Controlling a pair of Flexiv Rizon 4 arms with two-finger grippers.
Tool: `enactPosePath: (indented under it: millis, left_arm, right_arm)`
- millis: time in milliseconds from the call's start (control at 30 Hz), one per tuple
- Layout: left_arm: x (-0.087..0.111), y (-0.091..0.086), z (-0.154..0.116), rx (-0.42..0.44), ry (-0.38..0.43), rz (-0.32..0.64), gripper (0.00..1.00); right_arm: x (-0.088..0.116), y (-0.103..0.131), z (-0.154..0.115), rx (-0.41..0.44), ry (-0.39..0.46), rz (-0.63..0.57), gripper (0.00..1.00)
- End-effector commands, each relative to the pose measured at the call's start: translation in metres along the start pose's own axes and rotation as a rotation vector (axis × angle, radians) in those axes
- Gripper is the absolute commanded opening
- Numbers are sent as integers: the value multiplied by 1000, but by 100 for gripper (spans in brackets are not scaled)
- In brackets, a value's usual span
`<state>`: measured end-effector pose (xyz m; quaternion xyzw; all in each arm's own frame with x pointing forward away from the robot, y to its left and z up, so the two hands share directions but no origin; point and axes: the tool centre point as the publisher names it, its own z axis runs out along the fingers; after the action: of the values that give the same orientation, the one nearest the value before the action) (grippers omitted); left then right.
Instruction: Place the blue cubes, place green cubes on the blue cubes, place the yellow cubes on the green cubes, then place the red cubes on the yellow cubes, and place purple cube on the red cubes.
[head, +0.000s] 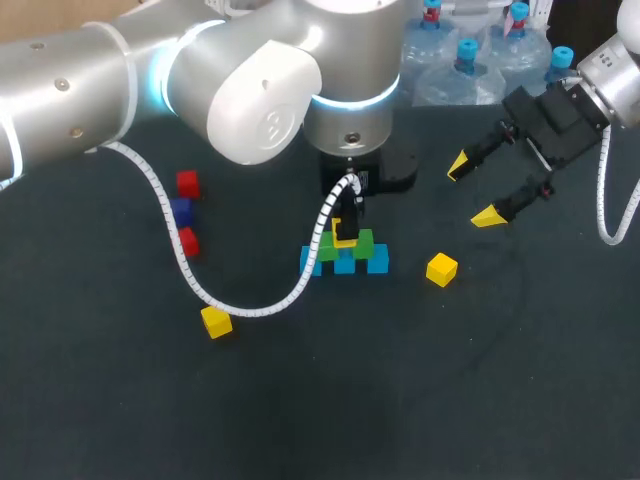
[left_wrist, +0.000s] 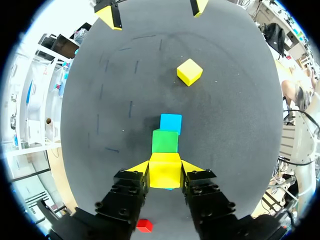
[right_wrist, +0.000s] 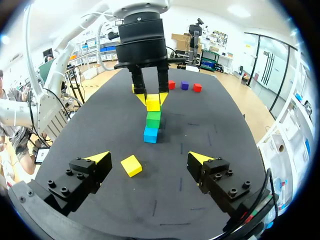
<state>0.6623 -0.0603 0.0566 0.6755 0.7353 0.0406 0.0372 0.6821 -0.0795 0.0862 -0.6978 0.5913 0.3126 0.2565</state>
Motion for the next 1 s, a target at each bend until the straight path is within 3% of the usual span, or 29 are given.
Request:
enactPosePath:
  millis: [33,267,467,700,767,800,833,867,1000]
  left_arm:
    - [-1,5,1,7,3,5,0]
    - [-2,6,1,3,3,9,2]
    - [-2,4,0,4,1,10,19]
    - [0,3,-2,-3,-2,3,22]
    - [1,2,-3,-5,-5,2,37]
    - [1,2,-3,-4,-6,1,69]
    - [1,2,-3,-3,-7,0,92]
    - [1,2,-3,-2,-8,0,99]
    - [2,1,-1,4,-11,-3,100]
  right_arm:
    - [0,0,0,0,-1,-1,100]
    - [0,0,0,0,-1,-1,100]
    - [0,0,0,0,-1,-1,100]
    - [0,0,0,0,-1,-1,100]
    - [0,0,0,0,-1,-1,100]
    - [0,0,0,0,-1,-1,100]
    - [0,0,0,0,-1,-1,100]
    - [0,0,0,0,-1,-1,100]
    - [0,0,0,0,-1,-1,100]
